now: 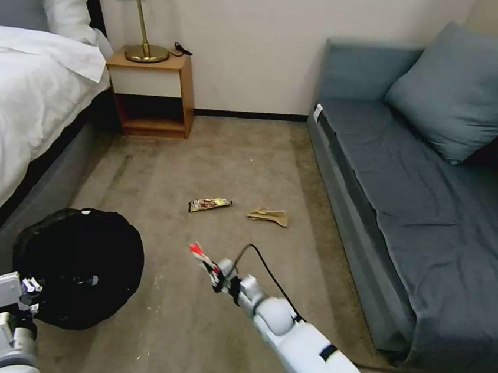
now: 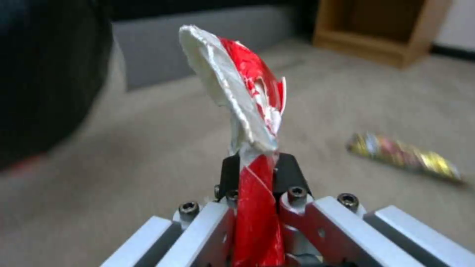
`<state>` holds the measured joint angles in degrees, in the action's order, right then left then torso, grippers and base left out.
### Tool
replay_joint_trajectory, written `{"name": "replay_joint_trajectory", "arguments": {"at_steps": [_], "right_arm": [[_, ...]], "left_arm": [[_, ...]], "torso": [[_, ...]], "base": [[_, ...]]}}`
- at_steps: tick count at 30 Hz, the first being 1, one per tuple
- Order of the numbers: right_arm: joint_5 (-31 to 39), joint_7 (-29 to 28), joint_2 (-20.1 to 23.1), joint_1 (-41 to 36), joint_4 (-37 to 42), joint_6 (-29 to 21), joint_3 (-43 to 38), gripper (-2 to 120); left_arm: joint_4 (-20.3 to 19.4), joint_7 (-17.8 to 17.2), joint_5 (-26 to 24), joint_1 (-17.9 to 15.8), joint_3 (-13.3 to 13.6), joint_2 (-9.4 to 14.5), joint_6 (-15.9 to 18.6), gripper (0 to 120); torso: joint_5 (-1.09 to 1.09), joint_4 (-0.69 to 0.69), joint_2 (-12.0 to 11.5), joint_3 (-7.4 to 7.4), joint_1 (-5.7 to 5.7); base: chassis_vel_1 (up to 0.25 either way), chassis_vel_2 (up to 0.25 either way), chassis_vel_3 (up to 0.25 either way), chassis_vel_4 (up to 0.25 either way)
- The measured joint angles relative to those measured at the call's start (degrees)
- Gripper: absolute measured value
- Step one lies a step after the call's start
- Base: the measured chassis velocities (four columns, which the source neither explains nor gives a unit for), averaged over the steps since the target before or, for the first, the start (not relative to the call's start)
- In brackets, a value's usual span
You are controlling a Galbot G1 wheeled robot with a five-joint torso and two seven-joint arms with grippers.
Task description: Pick up the trash bin, then pick up the garbage on the floor and place it into the trash bin.
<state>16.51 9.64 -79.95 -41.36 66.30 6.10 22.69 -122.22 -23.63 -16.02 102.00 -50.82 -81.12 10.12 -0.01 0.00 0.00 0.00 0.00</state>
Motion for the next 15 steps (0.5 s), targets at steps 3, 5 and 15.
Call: {"name": "replay_joint_trajectory", "arguments": {"at_steps": [3,5,15], "right_arm": [[0.84,-0.26,-0.47,1.39,0.37,0.00,1.48,2],[2.91,-0.74,-1.40,3.59,1.53,0.09,3.96,2],[12.07,-0.55,-3.88,7.57,9.15,-0.74,12.63,2]], "left_arm": [[0.37,-0.02,0.57,-0.26,0.09,-0.82,-0.12,3],[0.91,-0.05,1.53,-0.66,0.19,-2.31,-0.51,3],[1.49,-0.09,2.41,-1.55,0.28,-6.40,-0.62,3]], "torso": [[0.00,0.00,0.00,0.01,0.00],[0.00,-0.01,0.00,0.00,0.00],[0.00,0.00,0.00,0.00,0.00]], "base": [[0.000,0.000,0.000,0.000],[0.000,0.000,0.000,0.000],[0.000,0.000,0.000,0.000]]}}
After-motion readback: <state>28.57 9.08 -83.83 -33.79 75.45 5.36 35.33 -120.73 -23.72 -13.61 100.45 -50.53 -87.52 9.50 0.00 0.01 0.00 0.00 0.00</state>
